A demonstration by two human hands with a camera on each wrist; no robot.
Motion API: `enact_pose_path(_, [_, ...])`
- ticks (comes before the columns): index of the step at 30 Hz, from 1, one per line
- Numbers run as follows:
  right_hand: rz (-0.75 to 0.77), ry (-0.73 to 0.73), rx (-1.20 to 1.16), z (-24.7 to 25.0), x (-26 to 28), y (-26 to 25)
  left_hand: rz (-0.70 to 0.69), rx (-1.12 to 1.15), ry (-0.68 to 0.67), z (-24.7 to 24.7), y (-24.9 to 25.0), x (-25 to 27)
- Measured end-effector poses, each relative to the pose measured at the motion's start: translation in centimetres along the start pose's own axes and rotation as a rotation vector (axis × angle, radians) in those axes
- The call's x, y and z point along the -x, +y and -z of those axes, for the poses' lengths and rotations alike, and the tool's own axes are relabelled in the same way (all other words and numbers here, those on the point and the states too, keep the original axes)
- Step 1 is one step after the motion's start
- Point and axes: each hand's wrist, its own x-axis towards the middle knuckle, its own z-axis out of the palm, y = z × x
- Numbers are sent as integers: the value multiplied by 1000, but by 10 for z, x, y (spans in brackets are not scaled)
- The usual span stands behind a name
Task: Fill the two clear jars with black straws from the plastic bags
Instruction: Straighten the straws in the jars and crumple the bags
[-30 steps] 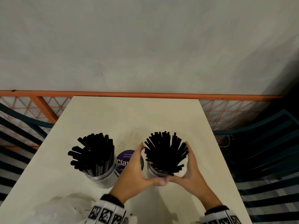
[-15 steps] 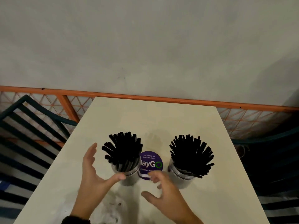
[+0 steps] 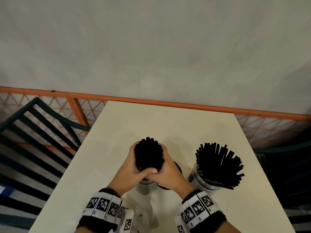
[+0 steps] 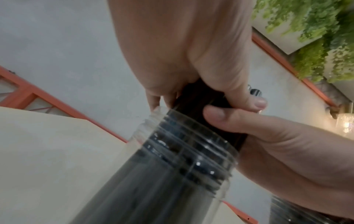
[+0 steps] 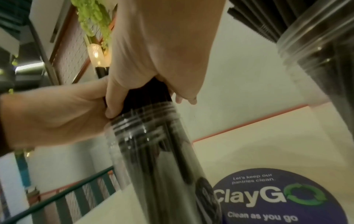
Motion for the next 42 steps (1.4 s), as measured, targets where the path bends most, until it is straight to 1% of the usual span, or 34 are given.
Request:
enact_pose_path(2, [23, 3, 12, 5, 1, 1, -25, -10, 43, -1, 1, 4])
enact_pose_path(4, [23, 3, 4, 9, 5, 4, -49, 12, 51, 1, -1, 8])
enact_pose_path(7, [-17, -13, 5, 12, 14, 16, -48, 64, 17, 6, -6, 11])
enact_pose_path(10, [-38, -20, 3, 8, 21, 18, -31, 5, -15, 13, -14, 9])
enact_pose_path(13, [-15, 15, 3, 1, 18, 14, -1, -28, -43, 17, -19, 2])
enact_pose_path(16, [59, 67, 52, -5, 7, 10, -7, -31, -76, 14, -18, -5])
enact_pose_path(17, [67, 80, 63, -6, 4, 8, -6, -16, -71, 11, -17, -7])
enact_pose_path(22, [-12, 72, 6, -10, -3, -1, 5, -20, 18, -2, -13, -6])
enact_pose_path(24, [0, 80, -15, -9, -3, -6, -3, -11, 53, -3, -12, -5])
enact_pose_path(26, [1, 76, -8, -9, -3, -6, 16, 5, 45, -2, -13, -6])
enact_pose_path(30, [-46, 48, 11, -12, -1, 5, 45, -21, 37, 1, -20, 0])
enact_pose_path(34, [-118, 85, 11, -3, 13, 22, 92, -73, 71, 23, -23, 20])
enact_pose_path(38, [-227, 68, -54, 3, 49, 25, 148, -162, 47, 52, -19, 62])
enact_pose_path(40, [-283, 70, -36, -1, 67, 29, 172, -249, 116, 63, -15, 83])
enact_pose_path(42, [-349, 50, 35, -9, 86, 33, 221, -361, 204, 72, -12, 108])
